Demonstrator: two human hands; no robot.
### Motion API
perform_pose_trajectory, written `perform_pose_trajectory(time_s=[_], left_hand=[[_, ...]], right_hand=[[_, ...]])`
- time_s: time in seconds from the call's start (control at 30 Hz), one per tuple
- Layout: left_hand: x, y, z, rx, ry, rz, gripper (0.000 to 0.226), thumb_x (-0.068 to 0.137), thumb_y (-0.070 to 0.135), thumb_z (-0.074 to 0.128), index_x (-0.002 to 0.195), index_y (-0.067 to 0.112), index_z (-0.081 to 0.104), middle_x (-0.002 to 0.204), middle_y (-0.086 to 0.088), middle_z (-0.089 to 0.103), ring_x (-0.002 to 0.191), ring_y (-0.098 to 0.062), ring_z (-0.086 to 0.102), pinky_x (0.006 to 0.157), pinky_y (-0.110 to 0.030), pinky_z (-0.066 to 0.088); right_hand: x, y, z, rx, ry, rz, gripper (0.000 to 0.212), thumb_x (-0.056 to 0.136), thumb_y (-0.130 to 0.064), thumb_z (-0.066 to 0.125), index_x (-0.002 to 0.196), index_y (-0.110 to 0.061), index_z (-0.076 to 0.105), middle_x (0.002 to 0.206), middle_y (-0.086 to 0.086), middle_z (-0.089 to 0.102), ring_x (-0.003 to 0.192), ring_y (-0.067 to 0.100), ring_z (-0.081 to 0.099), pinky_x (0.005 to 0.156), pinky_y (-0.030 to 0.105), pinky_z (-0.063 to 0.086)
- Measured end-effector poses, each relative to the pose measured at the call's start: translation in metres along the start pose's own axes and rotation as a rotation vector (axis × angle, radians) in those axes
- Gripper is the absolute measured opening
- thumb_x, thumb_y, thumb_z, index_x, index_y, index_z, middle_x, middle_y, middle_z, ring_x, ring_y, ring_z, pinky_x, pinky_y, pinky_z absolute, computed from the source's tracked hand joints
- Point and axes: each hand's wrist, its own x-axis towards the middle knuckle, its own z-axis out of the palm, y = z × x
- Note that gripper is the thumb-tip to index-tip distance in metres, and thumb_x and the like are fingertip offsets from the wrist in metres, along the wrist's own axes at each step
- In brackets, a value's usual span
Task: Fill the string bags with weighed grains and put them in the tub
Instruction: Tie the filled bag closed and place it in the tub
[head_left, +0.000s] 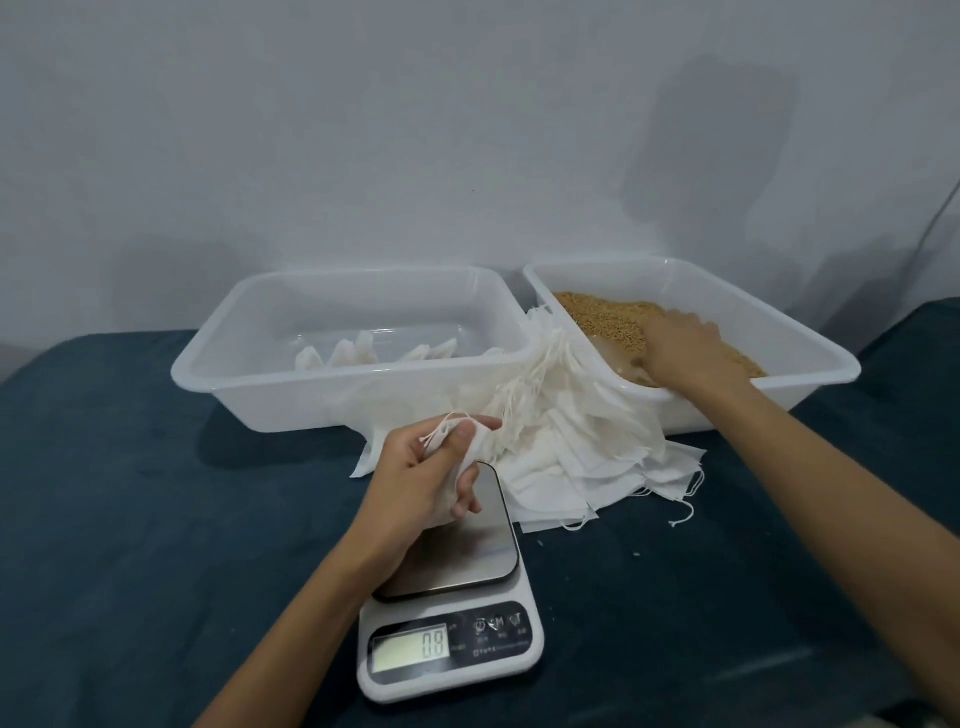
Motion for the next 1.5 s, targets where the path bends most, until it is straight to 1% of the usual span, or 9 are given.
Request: perform_pose_trajectory(time_s=[0.13,0.23,0.33,0.53,0.83,0.97,1.2,1.4,1.5], left_hand=[[0.0,-0.004,0.0,0.049,0.005,0.022,0.026,0.108,0.027,0.053,0.116,0.028,0.078,0.058,-0.007,0.044,0.047,-0.017,0.043,0.061,-0.033,0.057],[0.0,-0.007,0.001,0.089,0.019,0.066,0.028,0.109,0.024,0.054,0.125,0.035,0.073,0.057,-0.003,0.047,0.05,-0.016,0.046,0.059,-0.037,0.055],[0.003,-0.01,-0.003,0.156,0.043,0.093,0.038,0.11,0.024,0.053,0.144,0.038,0.059,0.06,-0.007,0.053,0.051,-0.022,0.049,0.059,-0.043,0.052],[0.004,-0.016,-0.009,0.155,0.045,0.062,0.057,0.106,0.026,0.058,0.158,0.036,0.037,0.061,-0.006,0.059,0.05,-0.017,0.053,0.049,-0.031,0.048],[0.005,-0.014,-0.007,0.211,0.019,0.064,0.034,0.102,0.023,0.065,0.136,0.023,0.061,0.059,0.001,0.06,0.048,-0.011,0.047,0.05,-0.023,0.042],[0.007,-0.006,-0.006,0.256,-0.034,0.077,0.014,0.102,0.022,0.067,0.103,0.012,0.077,0.059,-0.001,0.059,0.048,-0.013,0.043,0.048,-0.022,0.037],[0.037,0.03,-0.024,0.535,0.004,0.09,0.019,0.106,0.019,0.059,0.093,0.011,0.071,0.059,0.004,0.062,0.052,-0.018,0.045,0.051,-0.025,0.038],[0.098,0.079,-0.09,0.807,0.449,0.249,0.022,0.105,0.025,0.061,0.085,0.018,0.069,0.07,0.005,0.071,0.061,-0.003,0.067,0.073,-0.015,0.048],[0.125,0.083,-0.134,0.964,0.681,0.114,0.016,0.102,0.019,0.063,0.096,0.007,0.073,0.087,-0.007,0.073,0.08,-0.016,0.068,0.083,-0.034,0.056]], right_hand=[[-0.048,-0.046,-0.018,0.713,0.372,-0.22,0.016,0.1,-0.026,0.06,0.093,-0.013,0.067,0.08,-0.002,0.066,0.074,0.018,0.061,0.068,0.032,0.046],[-0.095,-0.09,-0.02,1.22,-0.117,-0.448,0.034,0.099,-0.039,0.062,0.083,-0.011,0.074,0.062,-0.003,0.062,0.057,0.014,0.054,0.058,0.029,0.044],[-0.122,-0.12,-0.016,1.302,-0.392,-0.613,0.048,0.095,-0.05,0.058,0.081,-0.007,0.073,0.057,0.008,0.049,0.054,0.02,0.039,0.054,0.028,0.033],[-0.122,-0.129,-0.008,1.62,-0.582,-0.604,0.024,0.1,-0.02,0.062,0.105,-0.001,0.075,0.101,0.025,0.071,0.081,0.055,0.063,0.077,0.053,0.05],[-0.107,-0.112,0.01,2.203,-0.65,-0.303,0.025,0.101,-0.018,0.052,0.085,-0.014,0.072,0.063,-0.003,0.048,0.043,0.003,0.035,0.048,0.017,0.038],[-0.104,-0.109,0.006,2.269,-0.614,-0.211,0.026,0.102,-0.012,0.048,0.083,-0.013,0.066,0.063,-0.004,0.034,0.043,0.003,0.028,0.046,0.016,0.037],[-0.103,-0.109,0.002,2.265,-0.416,-0.202,0.022,0.098,-0.027,0.056,0.09,-0.013,0.072,0.071,-0.001,0.053,0.049,0.007,0.042,0.054,0.021,0.047],[-0.093,-0.097,0.004,2.287,-0.358,-0.15,0.035,0.1,-0.041,0.053,0.113,-0.014,0.071,0.094,0.002,0.069,0.064,0.012,0.059,0.064,0.028,0.057],[-0.092,-0.099,0.005,2.279,-0.398,-0.161,0.038,0.101,-0.044,0.051,0.109,-0.015,0.074,0.089,0.003,0.067,0.063,0.014,0.059,0.062,0.03,0.056]])
